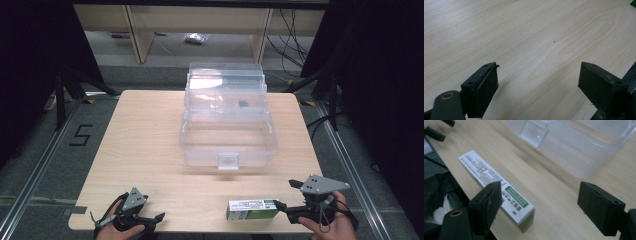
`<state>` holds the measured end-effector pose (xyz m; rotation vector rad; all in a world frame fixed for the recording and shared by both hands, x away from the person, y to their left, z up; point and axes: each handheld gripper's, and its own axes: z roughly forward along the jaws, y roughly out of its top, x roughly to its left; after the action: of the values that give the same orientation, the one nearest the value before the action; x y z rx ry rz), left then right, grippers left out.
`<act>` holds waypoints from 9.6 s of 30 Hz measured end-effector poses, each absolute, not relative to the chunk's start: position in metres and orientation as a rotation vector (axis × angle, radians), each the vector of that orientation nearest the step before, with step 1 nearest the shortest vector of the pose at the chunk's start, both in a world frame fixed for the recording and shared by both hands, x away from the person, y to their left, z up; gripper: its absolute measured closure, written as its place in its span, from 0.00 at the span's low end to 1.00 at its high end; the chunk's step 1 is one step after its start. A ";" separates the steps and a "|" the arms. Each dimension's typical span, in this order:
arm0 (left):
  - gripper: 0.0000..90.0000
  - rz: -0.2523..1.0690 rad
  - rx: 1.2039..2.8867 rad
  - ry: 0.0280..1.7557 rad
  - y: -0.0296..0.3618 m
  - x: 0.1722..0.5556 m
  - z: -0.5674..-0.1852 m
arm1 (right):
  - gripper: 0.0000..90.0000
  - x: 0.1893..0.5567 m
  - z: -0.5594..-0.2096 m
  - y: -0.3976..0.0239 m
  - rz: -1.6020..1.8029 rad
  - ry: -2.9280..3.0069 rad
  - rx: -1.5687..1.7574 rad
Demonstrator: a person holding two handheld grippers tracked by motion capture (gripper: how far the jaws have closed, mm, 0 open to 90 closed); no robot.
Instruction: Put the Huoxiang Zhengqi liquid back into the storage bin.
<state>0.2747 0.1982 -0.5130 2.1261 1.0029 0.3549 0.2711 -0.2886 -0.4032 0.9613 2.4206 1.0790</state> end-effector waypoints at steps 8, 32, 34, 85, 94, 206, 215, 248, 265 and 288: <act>0.17 0.353 2.119 1.007 0.198 0.275 -0.513 | 0.18 0.275 -0.400 -0.267 0.981 2.556 0.785; 0.17 0.343 2.142 0.995 0.199 0.275 -0.512 | 0.21 0.284 -0.410 -0.225 0.755 2.737 0.579; 0.17 0.352 2.120 1.003 0.198 0.275 -0.513 | 0.21 0.285 -0.412 -0.223 0.738 2.755 0.577; 0.17 0.348 2.118 1.008 0.198 0.274 -0.513 | 0.43 0.310 -0.435 -0.187 0.370 3.000 0.422; 0.17 0.344 2.120 0.997 0.198 0.275 -0.513 | 0.47 0.308 -0.436 -0.186 0.354 3.009 0.447; 0.17 0.349 2.144 0.996 0.199 0.276 -0.513 | 0.72 0.379 -0.340 -0.188 0.338 3.072 0.261; 0.17 0.338 2.145 0.986 0.198 0.276 -0.513 | 0.72 0.393 -0.328 -0.191 0.379 3.067 0.285; 0.17 0.335 2.145 0.990 0.199 0.276 -0.513 | 0.73 0.465 -0.310 -0.176 0.342 3.050 0.264; 0.17 0.329 2.143 0.991 0.199 0.275 -0.513 | 0.72 0.502 -0.328 -0.174 0.334 3.050 0.263; 0.17 0.330 2.147 0.987 0.199 0.275 -0.513 | 0.72 0.524 -0.366 -0.184 0.284 3.079 0.281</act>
<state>0.2747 0.1995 -0.5134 2.1466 0.9872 0.3295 0.5240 -0.1845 -0.3659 0.2805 3.0793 0.2842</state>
